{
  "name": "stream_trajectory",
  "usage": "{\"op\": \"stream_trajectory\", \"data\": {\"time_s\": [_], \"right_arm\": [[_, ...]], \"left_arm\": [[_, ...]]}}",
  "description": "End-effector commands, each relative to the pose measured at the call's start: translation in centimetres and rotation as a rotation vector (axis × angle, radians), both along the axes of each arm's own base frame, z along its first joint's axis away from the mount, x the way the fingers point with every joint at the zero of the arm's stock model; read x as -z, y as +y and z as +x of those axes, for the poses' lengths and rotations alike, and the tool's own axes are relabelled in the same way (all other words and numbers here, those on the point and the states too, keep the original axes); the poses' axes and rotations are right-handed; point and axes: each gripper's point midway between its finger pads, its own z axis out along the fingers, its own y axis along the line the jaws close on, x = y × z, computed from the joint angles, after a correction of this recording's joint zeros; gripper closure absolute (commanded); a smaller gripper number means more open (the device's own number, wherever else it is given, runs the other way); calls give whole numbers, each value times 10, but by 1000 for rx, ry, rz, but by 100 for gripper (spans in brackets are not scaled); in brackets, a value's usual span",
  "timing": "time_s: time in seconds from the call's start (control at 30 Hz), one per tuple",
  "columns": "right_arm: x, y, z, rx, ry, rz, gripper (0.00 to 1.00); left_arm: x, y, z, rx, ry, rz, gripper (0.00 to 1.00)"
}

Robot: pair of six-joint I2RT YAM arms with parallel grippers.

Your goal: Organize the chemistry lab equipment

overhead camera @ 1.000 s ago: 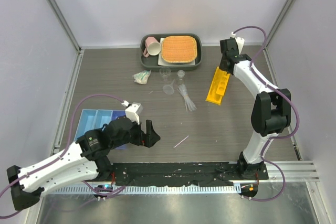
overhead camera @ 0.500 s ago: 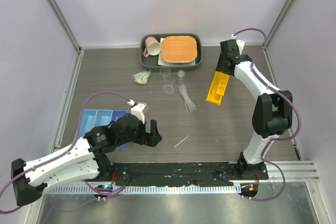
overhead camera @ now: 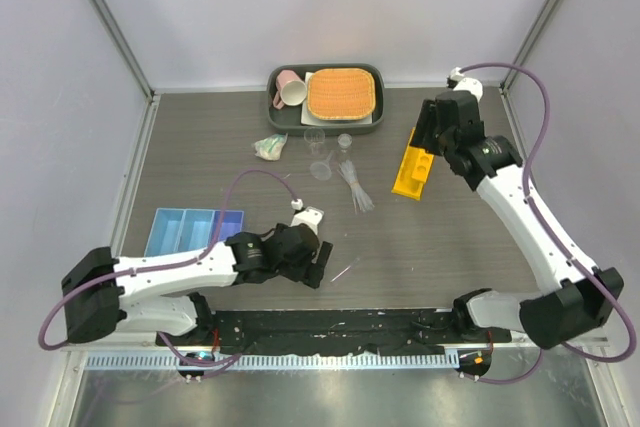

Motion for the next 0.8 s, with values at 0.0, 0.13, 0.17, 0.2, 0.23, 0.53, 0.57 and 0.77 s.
{"op": "stream_trajectory", "data": {"time_s": [0.0, 0.13, 0.17, 0.2, 0.23, 0.53, 0.57, 0.77], "right_arm": [[8, 14, -33, -62, 32, -41, 37], [12, 21, -55, -109, 30, -20, 37], [14, 22, -58, -118, 34, -20, 37], [15, 21, -60, -120, 36, -18, 37], [17, 21, -62, -123, 40, -21, 37], [22, 22, -79, -162, 36, 1, 37], [23, 21, -81, -164, 40, -1, 37], [18, 22, -88, -188, 24, 14, 37]], "left_arm": [[-21, -25, 24, -20, -145, 0, 11], [-16, -44, 24, 6, -153, 20, 11], [-16, -49, 22, 21, -154, 20, 11], [-18, -55, 22, 25, -157, 11, 11], [-13, -59, 22, 30, -154, 22, 11], [8, -88, 18, 89, -117, 15, 12], [14, -90, 17, 90, -110, 21, 11], [29, -98, 17, 100, -98, 36, 12]]}}
